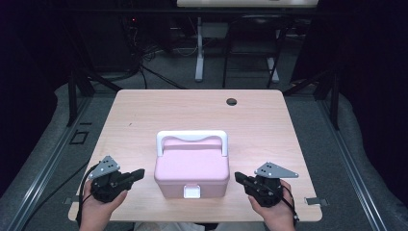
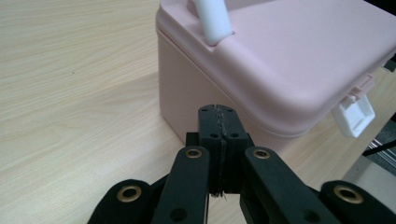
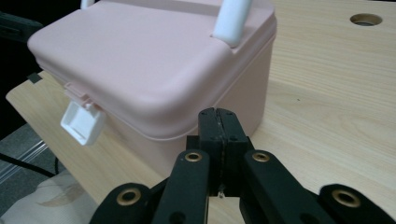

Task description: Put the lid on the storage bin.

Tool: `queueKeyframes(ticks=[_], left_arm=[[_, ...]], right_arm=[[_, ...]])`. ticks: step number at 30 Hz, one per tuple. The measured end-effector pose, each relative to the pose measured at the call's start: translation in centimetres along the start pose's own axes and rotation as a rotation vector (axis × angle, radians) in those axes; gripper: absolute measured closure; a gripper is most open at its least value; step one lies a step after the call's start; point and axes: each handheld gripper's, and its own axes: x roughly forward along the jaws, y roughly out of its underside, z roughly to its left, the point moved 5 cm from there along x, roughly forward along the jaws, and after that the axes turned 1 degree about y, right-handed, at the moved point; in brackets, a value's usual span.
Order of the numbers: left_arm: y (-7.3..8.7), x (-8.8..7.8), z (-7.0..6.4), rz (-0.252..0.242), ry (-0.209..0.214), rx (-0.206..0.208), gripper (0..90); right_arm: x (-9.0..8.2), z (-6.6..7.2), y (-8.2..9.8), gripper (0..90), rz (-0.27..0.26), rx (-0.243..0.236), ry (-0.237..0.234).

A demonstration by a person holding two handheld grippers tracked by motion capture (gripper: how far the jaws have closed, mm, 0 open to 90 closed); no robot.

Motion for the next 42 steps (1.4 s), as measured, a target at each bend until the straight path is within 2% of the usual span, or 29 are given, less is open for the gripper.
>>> queueKeyframes(ticks=[9, 17, 24, 32, 42], left_arm=[[0.0, 0.6, 1.6, -0.01, -0.044, -0.037, 90.0], [0.9, 1.4, 3.0, 0.005, -0.082, -0.068, 90.0], [1.9, 1.9, 3.8, 0.016, -0.091, -0.101, 90.0], [2.8, 2.6, 3.9, 0.045, -0.083, -0.107, 90.0], [4.0, 3.1, 4.5, 0.068, -0.1, -0.123, 90.0]], right_arm=[[0.5, -1.7, -0.2, 90.0, -0.006, 0.028, 0.045], [0.9, -2.9, 0.2, 90.0, 0.002, 0.033, 0.089], [1.3, -3.7, 0.8, 90.0, 0.008, 0.046, 0.109], [1.6, -4.2, 1.5, 90.0, 0.012, 0.049, 0.13], [2.1, -4.9, 2.5, 90.0, 0.032, 0.055, 0.149]])
